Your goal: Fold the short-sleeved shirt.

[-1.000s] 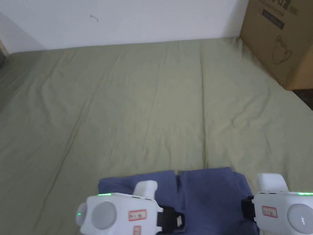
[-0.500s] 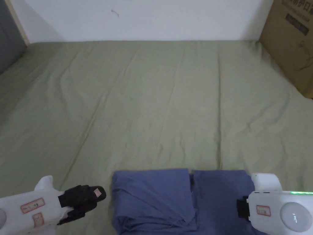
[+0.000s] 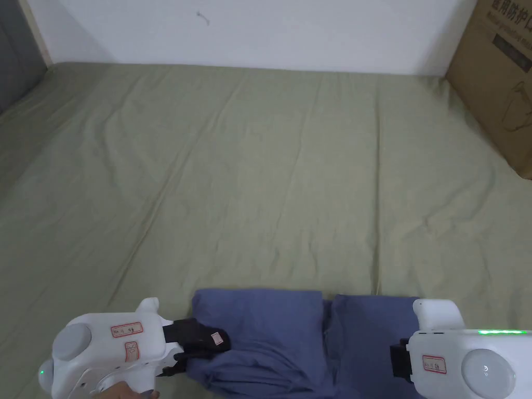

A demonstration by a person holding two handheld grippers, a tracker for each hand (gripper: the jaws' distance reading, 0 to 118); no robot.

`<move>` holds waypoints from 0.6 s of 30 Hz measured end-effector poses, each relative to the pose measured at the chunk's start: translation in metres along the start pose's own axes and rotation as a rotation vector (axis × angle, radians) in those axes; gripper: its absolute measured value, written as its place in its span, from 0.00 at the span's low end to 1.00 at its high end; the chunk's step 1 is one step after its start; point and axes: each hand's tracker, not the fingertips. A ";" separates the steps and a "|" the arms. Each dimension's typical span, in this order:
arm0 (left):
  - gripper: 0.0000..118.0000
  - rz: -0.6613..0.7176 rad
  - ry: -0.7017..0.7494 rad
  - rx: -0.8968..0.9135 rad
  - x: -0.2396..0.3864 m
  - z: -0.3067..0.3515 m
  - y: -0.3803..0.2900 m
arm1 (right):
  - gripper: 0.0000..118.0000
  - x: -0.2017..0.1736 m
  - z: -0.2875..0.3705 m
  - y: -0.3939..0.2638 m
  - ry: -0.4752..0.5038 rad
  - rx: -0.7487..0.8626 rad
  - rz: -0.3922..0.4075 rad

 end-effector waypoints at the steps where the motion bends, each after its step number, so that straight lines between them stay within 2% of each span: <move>1: 0.10 -0.009 0.045 0.005 -0.005 0.004 0.002 | 0.00 0.000 -0.001 0.000 0.002 -0.002 -0.004; 3: 0.10 0.002 -0.038 -0.013 -0.011 0.015 0.001 | 0.00 -0.001 -0.001 0.001 0.004 -0.005 -0.008; 6: 0.10 -0.018 -0.052 0.007 -0.018 0.031 0.005 | 0.00 -0.004 -0.001 0.004 0.005 -0.005 0.001; 12: 0.10 -0.026 0.014 0.082 -0.041 0.086 0.017 | 0.00 -0.009 -0.001 0.009 0.012 0.000 0.016; 18: 0.10 -0.071 0.155 0.159 -0.045 0.152 0.017 | 0.00 -0.011 -0.007 0.008 0.019 -0.009 0.018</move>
